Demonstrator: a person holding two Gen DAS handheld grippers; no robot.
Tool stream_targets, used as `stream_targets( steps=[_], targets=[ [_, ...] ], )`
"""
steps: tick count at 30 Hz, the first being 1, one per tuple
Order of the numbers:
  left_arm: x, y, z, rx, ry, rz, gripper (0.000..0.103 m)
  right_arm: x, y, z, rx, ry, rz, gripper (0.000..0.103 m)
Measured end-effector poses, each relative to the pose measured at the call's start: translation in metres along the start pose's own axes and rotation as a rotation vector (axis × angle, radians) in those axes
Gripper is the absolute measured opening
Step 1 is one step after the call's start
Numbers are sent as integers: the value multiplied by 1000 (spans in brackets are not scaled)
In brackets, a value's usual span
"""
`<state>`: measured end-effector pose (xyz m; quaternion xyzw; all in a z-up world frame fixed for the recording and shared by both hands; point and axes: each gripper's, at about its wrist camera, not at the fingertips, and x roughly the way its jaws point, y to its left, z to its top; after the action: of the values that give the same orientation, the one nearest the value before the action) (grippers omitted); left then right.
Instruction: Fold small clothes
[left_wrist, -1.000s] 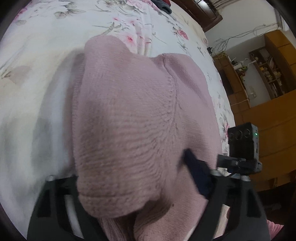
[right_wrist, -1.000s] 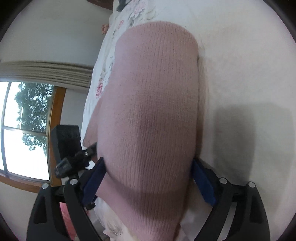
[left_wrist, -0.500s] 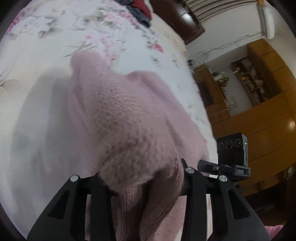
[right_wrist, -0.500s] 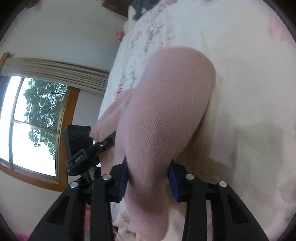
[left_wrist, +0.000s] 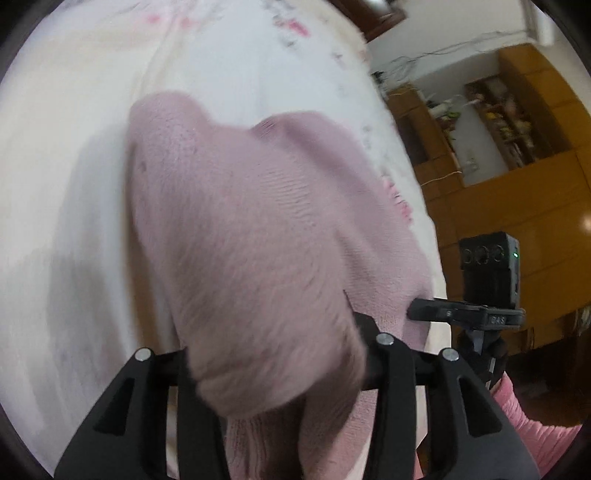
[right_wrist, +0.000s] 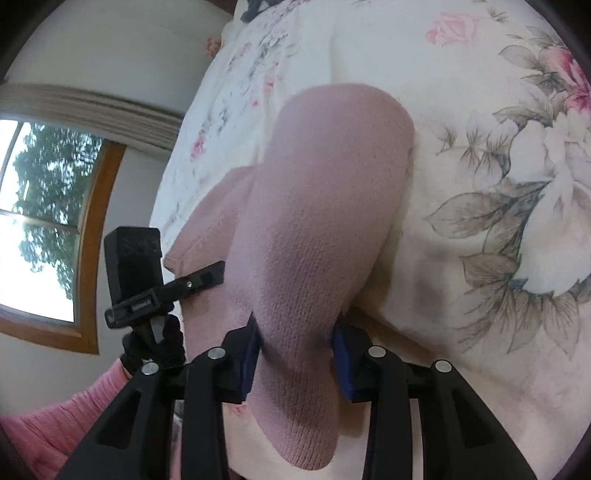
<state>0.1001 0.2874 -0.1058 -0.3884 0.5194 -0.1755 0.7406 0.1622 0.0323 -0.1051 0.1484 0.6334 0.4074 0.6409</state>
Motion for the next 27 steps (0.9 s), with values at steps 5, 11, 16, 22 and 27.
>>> stream_targets(
  steps=[5,11,16,22,27],
  targets=[
    [-24,5,0,8,-20,-8,48,2,0,3,-12,-26,4,60],
    [-10,19,9,-27,9,-27,58,16,-2,14,-6,-17,-12,80],
    [12,31,12,-51,28,-32,71,29,-7,24,8,-12,-4,89],
    [30,12,17,21,50,-16,86,40,-21,27,43,-19,28,93],
    [22,9,13,6,2,-50,42,25,-20,18,31,-76,52,68]
  ],
)
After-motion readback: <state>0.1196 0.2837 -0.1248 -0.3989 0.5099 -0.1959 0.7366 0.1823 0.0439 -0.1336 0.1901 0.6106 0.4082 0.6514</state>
